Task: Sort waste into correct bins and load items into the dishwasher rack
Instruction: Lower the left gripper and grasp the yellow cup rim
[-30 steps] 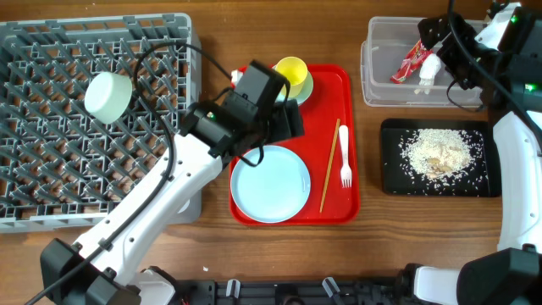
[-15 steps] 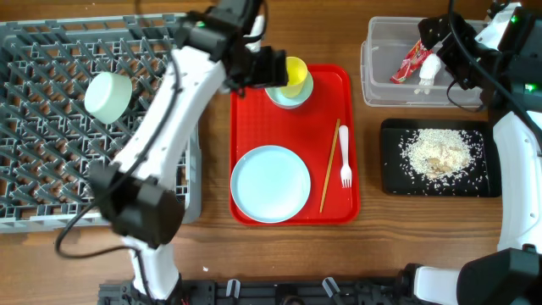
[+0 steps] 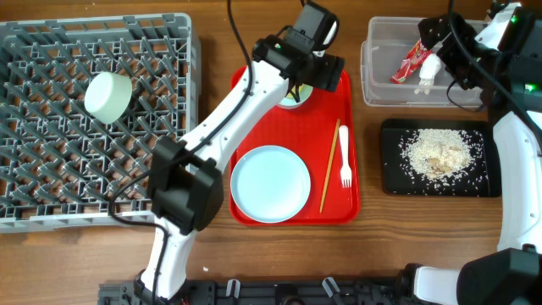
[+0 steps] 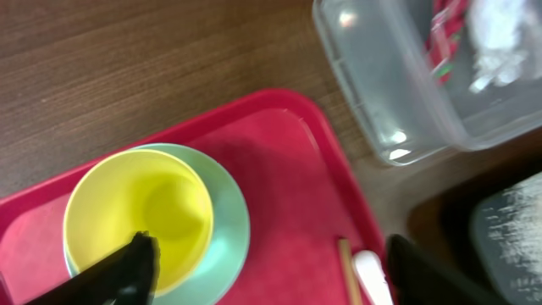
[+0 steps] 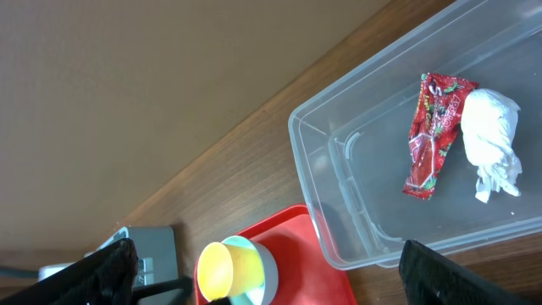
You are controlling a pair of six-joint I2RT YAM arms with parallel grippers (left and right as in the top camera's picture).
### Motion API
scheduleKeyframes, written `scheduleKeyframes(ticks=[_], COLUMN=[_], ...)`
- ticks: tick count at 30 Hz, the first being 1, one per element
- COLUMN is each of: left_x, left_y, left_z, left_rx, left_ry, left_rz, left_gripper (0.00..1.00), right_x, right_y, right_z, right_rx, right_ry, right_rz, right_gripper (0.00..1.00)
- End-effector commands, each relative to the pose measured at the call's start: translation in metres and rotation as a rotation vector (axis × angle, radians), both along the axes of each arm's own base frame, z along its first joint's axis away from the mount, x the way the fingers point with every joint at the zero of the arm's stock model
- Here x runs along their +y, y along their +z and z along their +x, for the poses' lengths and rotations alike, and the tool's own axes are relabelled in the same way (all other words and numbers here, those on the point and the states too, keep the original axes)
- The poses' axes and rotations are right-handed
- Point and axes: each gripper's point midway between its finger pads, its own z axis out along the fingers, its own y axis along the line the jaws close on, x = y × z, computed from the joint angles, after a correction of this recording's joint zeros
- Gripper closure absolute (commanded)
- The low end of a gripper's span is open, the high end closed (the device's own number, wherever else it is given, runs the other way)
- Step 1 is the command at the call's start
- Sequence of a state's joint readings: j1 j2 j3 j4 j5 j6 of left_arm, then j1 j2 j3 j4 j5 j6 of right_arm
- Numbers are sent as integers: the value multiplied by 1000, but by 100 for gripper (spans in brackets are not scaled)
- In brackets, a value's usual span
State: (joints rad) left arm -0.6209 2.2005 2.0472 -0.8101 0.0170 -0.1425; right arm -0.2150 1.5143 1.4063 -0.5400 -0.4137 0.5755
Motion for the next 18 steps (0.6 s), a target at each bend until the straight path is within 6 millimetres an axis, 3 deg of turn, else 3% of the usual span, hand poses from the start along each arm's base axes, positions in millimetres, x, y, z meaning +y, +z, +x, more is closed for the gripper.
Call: scheduleKeyframes(ticks=[1, 5, 9, 18], left_x=[0, 0, 13, 19], left_y=[-15, -38, -46, -77], left_z=[9, 10, 18, 20], left_rx=[-9, 8, -18, 28], left_ry=[-12, -41, 6, 14], left_rz=[34, 77, 147, 181], left_gripper=[24, 31, 50, 48], right_x=[-2, -2, -2, -2], right_y=[6, 6, 6, 6], right_z=[-2, -2, -2, -2], right_rx=[-14, -14, -14, -14], right_ry=[-14, -14, -14, -14], right_rz=[-7, -7, -7, -7], right_gripper=[0, 0, 0, 0])
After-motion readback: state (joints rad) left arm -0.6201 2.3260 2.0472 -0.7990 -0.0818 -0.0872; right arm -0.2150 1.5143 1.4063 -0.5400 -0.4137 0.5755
